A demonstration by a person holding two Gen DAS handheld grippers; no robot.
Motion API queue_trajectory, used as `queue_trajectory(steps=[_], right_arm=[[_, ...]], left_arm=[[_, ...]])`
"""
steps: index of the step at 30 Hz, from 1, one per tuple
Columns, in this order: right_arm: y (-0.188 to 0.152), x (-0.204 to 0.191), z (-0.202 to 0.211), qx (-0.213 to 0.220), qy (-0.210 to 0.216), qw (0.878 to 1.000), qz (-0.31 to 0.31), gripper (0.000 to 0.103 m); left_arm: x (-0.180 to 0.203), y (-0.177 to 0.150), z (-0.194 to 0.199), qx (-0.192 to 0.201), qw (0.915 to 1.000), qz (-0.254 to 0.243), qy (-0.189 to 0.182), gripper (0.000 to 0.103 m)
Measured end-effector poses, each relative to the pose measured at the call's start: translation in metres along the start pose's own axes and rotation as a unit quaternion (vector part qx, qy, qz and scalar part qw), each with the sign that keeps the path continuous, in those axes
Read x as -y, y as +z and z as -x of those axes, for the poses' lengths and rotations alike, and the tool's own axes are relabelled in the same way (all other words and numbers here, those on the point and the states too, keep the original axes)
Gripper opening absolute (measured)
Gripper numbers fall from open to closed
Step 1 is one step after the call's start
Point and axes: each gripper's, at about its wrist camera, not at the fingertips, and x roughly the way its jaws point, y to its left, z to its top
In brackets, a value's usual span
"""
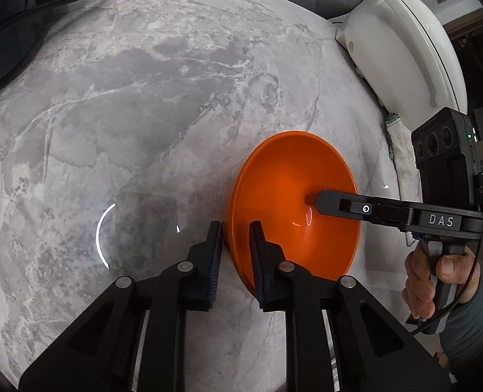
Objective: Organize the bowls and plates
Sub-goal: 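Carry the orange bowl over the blue-and-white bowl and lower it in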
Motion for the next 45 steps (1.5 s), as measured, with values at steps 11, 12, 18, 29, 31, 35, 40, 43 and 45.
queue_trajectory(steps=[11,12,18,29,31,35,40,43,45], right_arm=[[-0.002,-0.006,0.004,0.003,-0.005,1.0,-0.01,0.02],[-0.002,-0.008,0.005,0.003,-0.006,1.0,-0.008,0.02],[-0.008,-0.028,0.01,0.003,-0.001,1.0,0.003,0.02],[-0.037,-0.093,0.001,-0.022,0.019,0.998,0.06,0.02],[-0.047,-0.107,-0.004,-0.031,0.025,0.997,0.072,0.019],[-0.07,-0.137,-0.012,-0.048,0.032,0.993,0.101,0.02],[-0.108,-0.175,-0.029,-0.083,0.043,0.986,0.138,0.02],[-0.139,-0.194,-0.042,-0.108,0.045,0.98,0.164,0.019],[-0.159,-0.205,-0.052,-0.127,0.041,0.975,0.18,0.019]], left_arm=[[0.002,-0.002,0.012,0.0,1.0,0.009,-0.001,0.015],[0.003,-0.003,0.016,0.003,0.9999,0.01,-0.001,0.015],[0.001,-0.016,0.046,0.021,0.9996,0.021,-0.001,0.015],[-0.02,-0.073,0.125,0.07,0.9961,0.048,0.025,0.015],[-0.026,-0.09,0.141,0.078,0.9949,0.056,0.03,0.015],[-0.04,-0.131,0.175,0.098,0.9917,0.074,0.038,0.015],[-0.056,-0.191,0.212,0.12,0.9857,0.107,0.049,0.015],[-0.064,-0.232,0.226,0.126,0.9816,0.129,0.062,0.015],[-0.07,-0.259,0.231,0.126,0.9789,0.147,0.065,0.015]])
